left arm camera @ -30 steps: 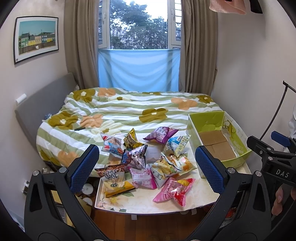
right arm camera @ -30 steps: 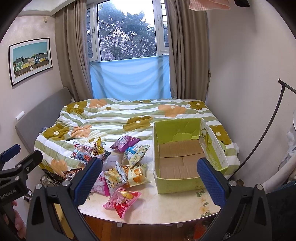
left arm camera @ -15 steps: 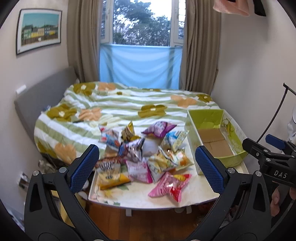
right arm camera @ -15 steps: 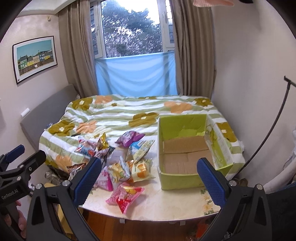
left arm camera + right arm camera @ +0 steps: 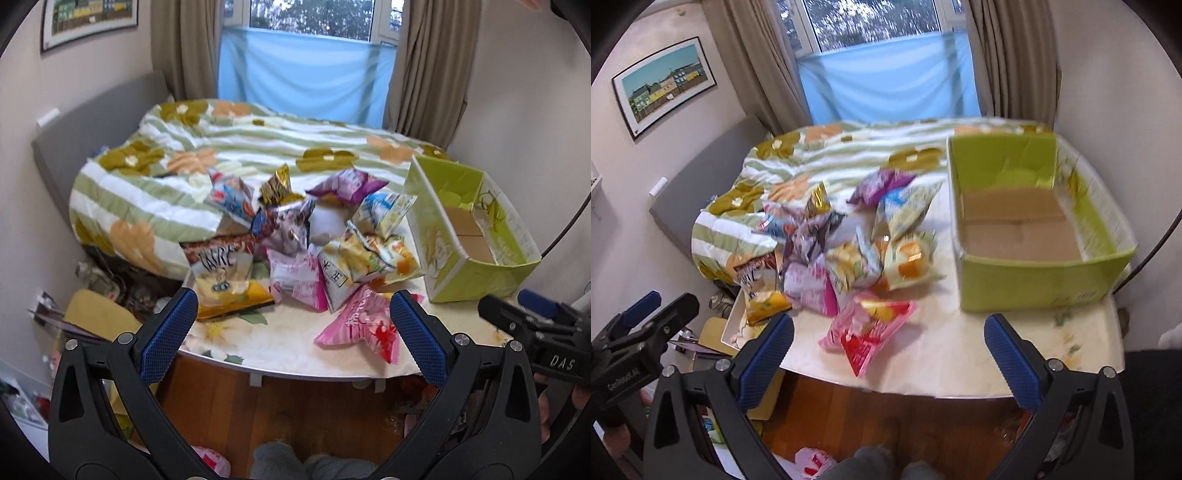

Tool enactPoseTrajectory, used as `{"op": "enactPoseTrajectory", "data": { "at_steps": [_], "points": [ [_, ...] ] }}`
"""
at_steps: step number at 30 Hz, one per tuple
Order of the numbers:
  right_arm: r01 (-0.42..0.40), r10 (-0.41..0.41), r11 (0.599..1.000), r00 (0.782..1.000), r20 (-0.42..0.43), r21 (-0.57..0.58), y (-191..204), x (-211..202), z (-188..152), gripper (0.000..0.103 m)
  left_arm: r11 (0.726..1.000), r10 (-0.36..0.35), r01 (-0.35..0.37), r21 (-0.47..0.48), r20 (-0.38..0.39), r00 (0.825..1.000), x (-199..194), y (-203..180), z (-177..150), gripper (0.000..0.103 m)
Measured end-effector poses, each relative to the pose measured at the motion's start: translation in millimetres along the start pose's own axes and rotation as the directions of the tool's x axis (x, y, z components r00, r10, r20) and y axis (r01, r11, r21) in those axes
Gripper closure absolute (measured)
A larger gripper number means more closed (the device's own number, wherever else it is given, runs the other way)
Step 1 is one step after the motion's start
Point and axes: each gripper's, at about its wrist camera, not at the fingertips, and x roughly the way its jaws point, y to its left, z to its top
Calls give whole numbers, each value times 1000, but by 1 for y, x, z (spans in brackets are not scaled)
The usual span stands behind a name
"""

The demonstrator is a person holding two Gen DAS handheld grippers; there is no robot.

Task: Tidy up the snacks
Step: 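Grasp the white-pink bag with the left tool while the right tool grasps the pink strawberry bag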

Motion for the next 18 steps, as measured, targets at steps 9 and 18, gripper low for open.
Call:
{"op": "enactPoseTrajectory", "data": {
  "at_steps": [9, 18],
  "points": [
    [-26, 43, 990, 991, -126, 139, -3, 73, -16, 0, 999, -36, 40, 35, -122, 992, 100, 6, 4, 1],
    [-21, 72, 975, 972, -224, 221, -2, 127, -16, 0, 996, -46, 64, 60, -260, 964, 189, 3, 11, 9]
  ]
}}
